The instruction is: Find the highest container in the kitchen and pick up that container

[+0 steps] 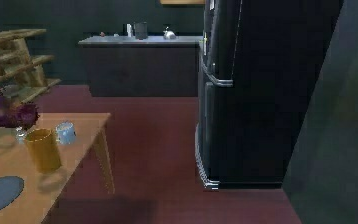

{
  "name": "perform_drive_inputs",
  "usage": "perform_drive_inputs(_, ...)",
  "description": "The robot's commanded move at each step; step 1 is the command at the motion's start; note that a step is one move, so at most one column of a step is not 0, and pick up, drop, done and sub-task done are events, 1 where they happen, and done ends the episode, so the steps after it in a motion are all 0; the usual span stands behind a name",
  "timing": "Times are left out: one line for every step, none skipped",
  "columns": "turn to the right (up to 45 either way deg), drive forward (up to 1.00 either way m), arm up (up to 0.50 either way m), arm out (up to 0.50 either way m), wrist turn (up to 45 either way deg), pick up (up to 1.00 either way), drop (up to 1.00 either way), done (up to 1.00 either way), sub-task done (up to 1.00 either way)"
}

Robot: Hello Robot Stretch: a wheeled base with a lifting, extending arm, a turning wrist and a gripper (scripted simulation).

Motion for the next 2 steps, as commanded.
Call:
perform_drive_inputs(0.0, 0.30, 0.00, 0.00, 0.0, 0.00, 0.00, 0.00, 0.00)
perform_drive_inputs(0.0, 0.15, 0.00, 0.00, 0.0, 0.00, 0.00, 0.00, 0.00)
